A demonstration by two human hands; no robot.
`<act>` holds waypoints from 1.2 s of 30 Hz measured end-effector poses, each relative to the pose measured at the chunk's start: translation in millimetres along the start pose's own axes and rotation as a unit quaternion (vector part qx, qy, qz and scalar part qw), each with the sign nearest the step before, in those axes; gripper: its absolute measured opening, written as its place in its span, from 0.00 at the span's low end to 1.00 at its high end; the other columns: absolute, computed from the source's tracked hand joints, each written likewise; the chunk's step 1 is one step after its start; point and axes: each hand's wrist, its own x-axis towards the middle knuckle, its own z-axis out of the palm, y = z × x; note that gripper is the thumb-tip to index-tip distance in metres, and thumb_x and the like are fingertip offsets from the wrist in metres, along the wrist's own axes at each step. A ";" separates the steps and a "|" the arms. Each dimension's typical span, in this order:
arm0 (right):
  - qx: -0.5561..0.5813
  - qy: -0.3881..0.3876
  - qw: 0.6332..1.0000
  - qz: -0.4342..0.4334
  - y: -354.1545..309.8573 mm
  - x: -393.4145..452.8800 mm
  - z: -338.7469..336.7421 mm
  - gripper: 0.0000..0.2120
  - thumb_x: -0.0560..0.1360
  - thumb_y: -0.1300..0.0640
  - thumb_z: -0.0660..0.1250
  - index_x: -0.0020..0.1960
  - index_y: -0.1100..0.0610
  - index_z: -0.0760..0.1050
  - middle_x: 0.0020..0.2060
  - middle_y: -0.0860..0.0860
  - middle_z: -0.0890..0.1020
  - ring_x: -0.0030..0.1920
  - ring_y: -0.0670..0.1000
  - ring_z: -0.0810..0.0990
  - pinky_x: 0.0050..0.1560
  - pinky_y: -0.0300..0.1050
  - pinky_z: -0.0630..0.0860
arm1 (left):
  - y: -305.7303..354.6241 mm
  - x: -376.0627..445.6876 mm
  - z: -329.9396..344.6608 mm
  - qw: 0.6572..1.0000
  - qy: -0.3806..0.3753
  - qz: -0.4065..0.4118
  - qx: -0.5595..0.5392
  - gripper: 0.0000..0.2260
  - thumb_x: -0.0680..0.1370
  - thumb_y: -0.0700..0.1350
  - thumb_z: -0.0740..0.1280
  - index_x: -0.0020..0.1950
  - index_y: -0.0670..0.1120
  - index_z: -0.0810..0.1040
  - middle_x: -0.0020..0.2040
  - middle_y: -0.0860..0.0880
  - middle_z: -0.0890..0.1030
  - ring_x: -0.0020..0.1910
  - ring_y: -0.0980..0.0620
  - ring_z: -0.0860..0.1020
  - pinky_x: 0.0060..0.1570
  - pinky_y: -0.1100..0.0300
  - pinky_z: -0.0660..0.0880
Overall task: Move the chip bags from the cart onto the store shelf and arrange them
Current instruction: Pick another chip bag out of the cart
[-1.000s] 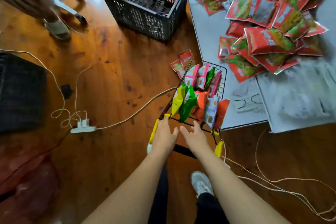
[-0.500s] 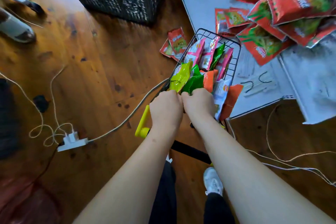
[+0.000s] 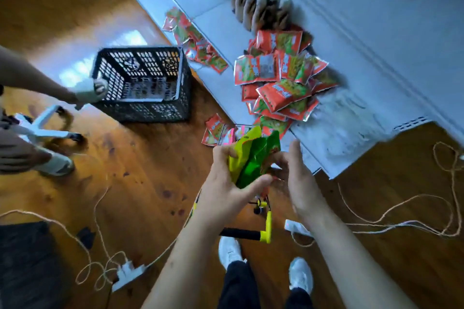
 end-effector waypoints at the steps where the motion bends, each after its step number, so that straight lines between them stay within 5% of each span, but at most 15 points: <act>1: 0.010 0.016 1.000 -0.011 -10.2 -22.7 -20.7 0.40 0.61 0.17 0.48 0.47 0.44 0.82 0.49 0.51 0.85 0.55 0.54 0.82 0.61 0.60 0.75 | 26.2 -6.7 11.4 1.000 -0.004 0.011 0.020 0.31 0.66 0.65 0.74 0.57 0.56 0.61 0.52 0.55 0.78 0.50 0.54 0.80 0.52 0.50 0.79; 4: 0.020 0.087 0.995 -0.045 -34.6 -92.7 -93.1 0.30 0.68 0.22 0.50 0.53 0.41 0.76 0.56 0.52 0.82 0.57 0.54 0.80 0.61 0.57 0.75 | 100.9 -26.0 57.8 0.998 -0.007 0.057 0.036 0.32 0.66 0.55 0.79 0.61 0.60 0.62 0.55 0.58 0.78 0.54 0.55 0.81 0.53 0.56 0.79; 7: -0.047 0.168 0.980 -0.091 -42.5 -155.7 -179.6 0.20 0.78 0.39 0.57 0.65 0.49 0.68 0.56 0.50 0.80 0.53 0.48 0.78 0.52 0.36 0.74 | 161.6 -39.8 114.3 0.997 -0.045 0.049 -0.027 0.26 0.70 0.44 0.78 0.62 0.54 0.70 0.53 0.54 0.82 0.51 0.55 0.83 0.51 0.54 0.82; 10: -0.137 0.245 0.953 -0.118 -33.3 -218.9 -262.5 0.27 0.73 0.34 0.61 0.66 0.49 0.69 0.60 0.49 0.76 0.63 0.50 0.73 0.63 0.46 0.69 | 220.4 -75.7 188.4 0.988 -0.116 0.030 -0.098 0.17 0.73 0.41 0.75 0.59 0.53 0.75 0.50 0.52 0.85 0.49 0.54 0.84 0.51 0.51 0.80; 14: -0.028 0.203 0.976 -0.070 -10.9 -314.6 -362.8 0.33 0.66 0.23 0.54 0.62 0.42 0.70 0.56 0.43 0.79 0.57 0.46 0.77 0.61 0.48 0.73 | 281.8 -152.9 305.3 0.966 -0.207 -0.031 -0.153 0.09 0.78 0.40 0.68 0.55 0.52 0.77 0.49 0.51 0.85 0.46 0.54 0.85 0.46 0.58 0.82; 16: 0.002 0.253 0.966 -0.047 12.7 -366.6 -418.1 0.34 0.66 0.22 0.53 0.60 0.44 0.72 0.56 0.45 0.80 0.55 0.47 0.78 0.59 0.47 0.74 | 306.9 -197.4 372.8 0.954 -0.244 -0.051 -0.166 0.10 0.79 0.39 0.66 0.57 0.50 0.78 0.50 0.47 0.86 0.44 0.51 0.85 0.42 0.57 0.82; 19: 0.100 0.367 0.925 -0.006 58.9 -440.2 -506.3 0.25 0.74 0.32 0.57 0.59 0.49 0.70 0.53 0.47 0.77 0.47 0.45 0.75 0.46 0.39 0.70 | 347.2 -261.4 481.5 0.931 -0.329 -0.050 -0.148 0.11 0.79 0.39 0.65 0.60 0.49 0.77 0.51 0.45 0.85 0.44 0.49 0.86 0.38 0.57 0.81; 22: 0.201 0.456 0.867 -0.004 104.7 -496.5 -576.1 0.19 0.78 0.40 0.59 0.64 0.50 0.67 0.51 0.46 0.72 0.52 0.45 0.75 0.47 0.36 0.68 | 380.2 -312.3 582.6 0.902 -0.425 0.007 -0.078 0.14 0.78 0.46 0.69 0.63 0.50 0.75 0.54 0.47 0.85 0.49 0.48 0.85 0.48 0.51 0.82; 25: 0.261 0.547 0.795 -0.034 158.7 -530.4 -632.1 0.15 0.77 0.43 0.63 0.58 0.51 0.72 0.54 0.50 0.81 0.46 0.42 0.80 0.41 0.32 0.74 | 401.0 -352.9 669.7 0.867 -0.488 0.090 0.048 0.14 0.75 0.53 0.72 0.59 0.54 0.75 0.51 0.53 0.84 0.46 0.57 0.83 0.44 0.65 0.79; 30: 0.342 0.602 0.721 0.002 227.2 -566.2 -712.8 0.17 0.76 0.41 0.64 0.61 0.47 0.72 0.55 0.49 0.82 0.50 0.46 0.81 0.53 0.47 0.79 | 407.6 -381.5 806.7 0.773 -0.602 0.133 0.149 0.22 0.67 0.62 0.76 0.56 0.58 0.76 0.53 0.53 0.85 0.49 0.52 0.84 0.54 0.48 0.81; 33: 0.365 0.621 0.693 0.013 260.3 -577.9 -763.8 0.14 0.77 0.46 0.65 0.62 0.45 0.72 0.55 0.46 0.81 0.47 0.42 0.80 0.47 0.40 0.78 | 411.5 -393.1 888.5 0.719 -0.650 0.172 0.175 0.17 0.74 0.55 0.73 0.58 0.56 0.72 0.53 0.55 0.83 0.48 0.56 0.83 0.49 0.59 0.81; 36: 0.424 0.652 0.628 0.015 285.9 -583.8 -813.7 0.15 0.75 0.47 0.68 0.61 0.41 0.74 0.59 0.48 0.81 0.54 0.49 0.83 0.58 0.53 0.79 | 416.9 -407.7 967.0 0.656 -0.713 0.176 0.176 0.15 0.76 0.49 0.72 0.61 0.51 0.73 0.55 0.50 0.83 0.48 0.55 0.83 0.46 0.61 0.81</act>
